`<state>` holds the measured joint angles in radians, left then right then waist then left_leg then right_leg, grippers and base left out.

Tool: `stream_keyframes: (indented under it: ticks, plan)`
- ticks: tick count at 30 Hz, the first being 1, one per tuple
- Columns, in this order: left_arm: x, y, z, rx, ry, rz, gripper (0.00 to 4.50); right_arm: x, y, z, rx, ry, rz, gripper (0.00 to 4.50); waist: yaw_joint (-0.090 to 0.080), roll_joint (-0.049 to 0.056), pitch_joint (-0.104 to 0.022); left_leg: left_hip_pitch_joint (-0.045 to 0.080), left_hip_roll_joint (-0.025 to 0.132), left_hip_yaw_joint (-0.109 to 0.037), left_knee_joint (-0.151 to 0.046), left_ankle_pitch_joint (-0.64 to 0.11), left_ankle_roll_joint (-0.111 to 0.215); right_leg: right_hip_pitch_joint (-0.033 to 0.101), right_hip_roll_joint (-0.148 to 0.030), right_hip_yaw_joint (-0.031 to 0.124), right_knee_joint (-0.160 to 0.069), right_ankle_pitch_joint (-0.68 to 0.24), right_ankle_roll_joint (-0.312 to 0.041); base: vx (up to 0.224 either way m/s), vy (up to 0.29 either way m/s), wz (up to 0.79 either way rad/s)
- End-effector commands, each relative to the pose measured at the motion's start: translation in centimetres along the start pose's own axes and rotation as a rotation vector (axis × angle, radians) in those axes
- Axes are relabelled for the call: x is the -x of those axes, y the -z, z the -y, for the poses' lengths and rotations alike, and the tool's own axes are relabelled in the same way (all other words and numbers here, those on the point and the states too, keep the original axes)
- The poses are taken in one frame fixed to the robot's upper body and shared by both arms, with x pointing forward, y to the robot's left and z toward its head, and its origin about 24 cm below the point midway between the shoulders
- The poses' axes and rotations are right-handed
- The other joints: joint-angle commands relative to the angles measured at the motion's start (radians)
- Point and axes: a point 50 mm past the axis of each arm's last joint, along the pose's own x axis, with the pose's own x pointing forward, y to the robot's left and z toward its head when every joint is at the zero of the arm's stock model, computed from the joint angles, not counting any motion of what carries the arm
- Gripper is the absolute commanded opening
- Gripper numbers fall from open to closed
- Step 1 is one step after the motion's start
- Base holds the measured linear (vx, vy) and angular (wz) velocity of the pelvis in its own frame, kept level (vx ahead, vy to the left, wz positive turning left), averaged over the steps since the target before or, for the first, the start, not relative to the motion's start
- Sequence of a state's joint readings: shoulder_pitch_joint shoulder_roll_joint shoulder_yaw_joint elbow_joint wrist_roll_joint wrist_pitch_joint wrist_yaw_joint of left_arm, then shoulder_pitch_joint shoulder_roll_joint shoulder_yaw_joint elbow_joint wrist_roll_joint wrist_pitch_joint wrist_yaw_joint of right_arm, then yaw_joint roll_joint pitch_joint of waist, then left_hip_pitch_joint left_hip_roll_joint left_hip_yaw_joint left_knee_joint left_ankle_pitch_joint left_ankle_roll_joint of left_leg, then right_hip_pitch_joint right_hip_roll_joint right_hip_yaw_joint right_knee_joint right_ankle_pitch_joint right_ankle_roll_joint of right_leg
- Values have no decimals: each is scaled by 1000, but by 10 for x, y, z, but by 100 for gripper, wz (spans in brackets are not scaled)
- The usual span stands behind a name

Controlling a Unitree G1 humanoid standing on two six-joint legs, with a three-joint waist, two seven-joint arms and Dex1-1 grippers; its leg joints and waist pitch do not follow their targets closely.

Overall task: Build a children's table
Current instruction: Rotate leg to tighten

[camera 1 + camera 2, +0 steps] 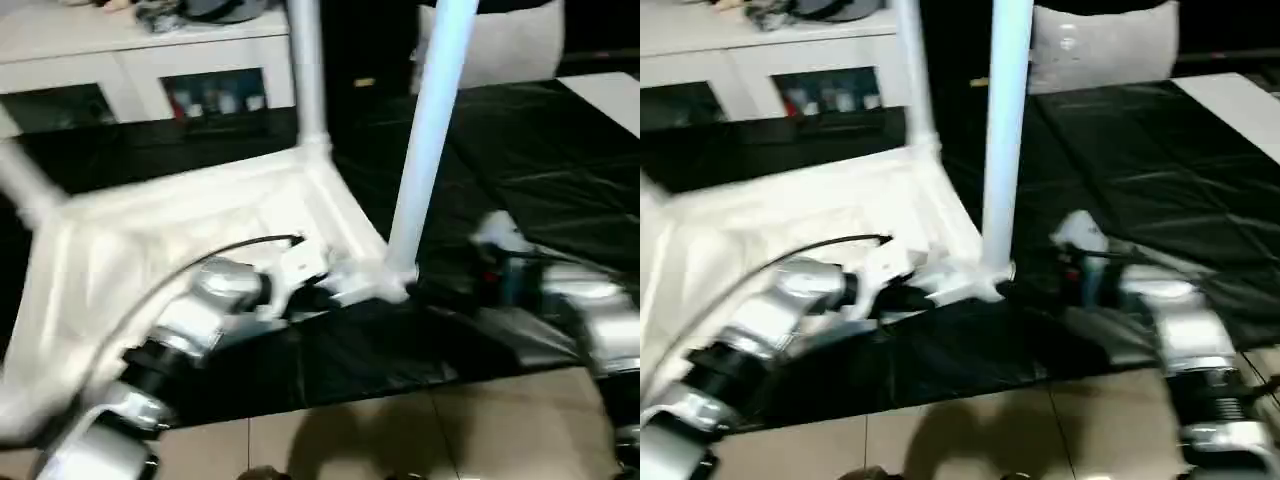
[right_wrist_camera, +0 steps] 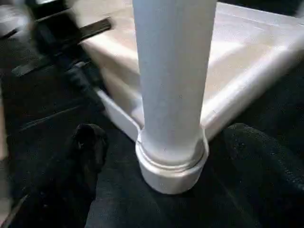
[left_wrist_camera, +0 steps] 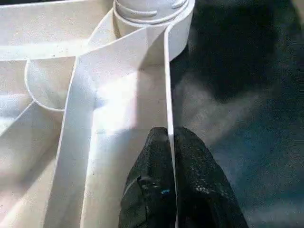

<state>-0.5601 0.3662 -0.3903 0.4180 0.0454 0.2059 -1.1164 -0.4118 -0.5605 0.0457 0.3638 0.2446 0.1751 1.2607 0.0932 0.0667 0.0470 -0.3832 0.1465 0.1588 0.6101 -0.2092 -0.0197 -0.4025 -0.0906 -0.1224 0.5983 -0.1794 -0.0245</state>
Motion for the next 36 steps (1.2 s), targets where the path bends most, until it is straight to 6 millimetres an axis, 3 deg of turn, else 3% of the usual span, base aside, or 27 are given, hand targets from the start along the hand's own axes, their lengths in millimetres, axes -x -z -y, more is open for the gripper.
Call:
stream_keyframes:
  ticks: [1, 4, 13, 23, 25, 31, 34, 35, 36]
  plan:
    - [-8, 3, 12, -55, 139, -48, 0, -5, -5, -4, 42, -85, -6, 410, 4, -23, -69, 9, 93, -24, -58, -44, 183, 55, -86, 65, -64, -183, -215, 0, 0, 0]
    - [-4, 4, 18, -98, 243, -61, 0, -5, -4, -9, 35, -199, -28, 388, 11, -24, -69, 10, 98, -27, -59, -61, 171, 55, -88, 66, -55, -154, -237, 0, 0, 0]
    - [-2, 1, 24, -169, 368, -79, 0, -9, -1, -21, 11, -399, -72, 307, 25, -21, -66, 14, 99, -19, -65, -139, 105, 55, -91, 71, -64, -229, -218, 0, 0, 0]
    - [-2, 2, 26, -155, 384, -62, 0, -12, 0, -29, -21, -472, -58, 248, 39, -23, -71, 14, 98, -16, -59, -95, 120, 55, -91, 71, -59, -197, -219, 0, 0, 0]
    - [-1, 3, 25, -121, 367, -42, 0, -12, 0, -33, -51, -485, -27, 217, 42, -22, -70, 14, 99, -17, -60, -106, 112, 55, -90, 71, -61, -213, -213, 0, 0, 0]
    - [-3, -1, 21, 2, 259, 24, 0, -23, 0, -43, -131, -420, 36, 203, 43, -20, -66, 15, 103, -19, -65, -119, 95, 54, -91, 73, -64, -236, -205, 0, 0, 0]
    - [-6, -4, 18, 74, 187, 43, 0, -36, 4, -39, -178, -278, 36, 203, 34, -21, -59, 15, 93, -17, -69, -163, 67, 53, -90, 71, -76, -339, -180, 0, 0, 0]
    - [-10, -6, 16, 129, 138, 52, 0, -50, 8, -32, -223, -120, 19, 203, 24, -20, -51, 21, 86, -19, -72, -221, 33, 52, -93, 67, -94, -485, -133, 0, 0, 0]
    - [-11, -7, 16, 141, 127, 55, 0, -54, 9, -30, -232, -74, 12, 203, 8, -20, -46, 19, 80, -24, -76, -251, 10, 53, -91, 60, -101, -556, -103, 0, 0, 0]
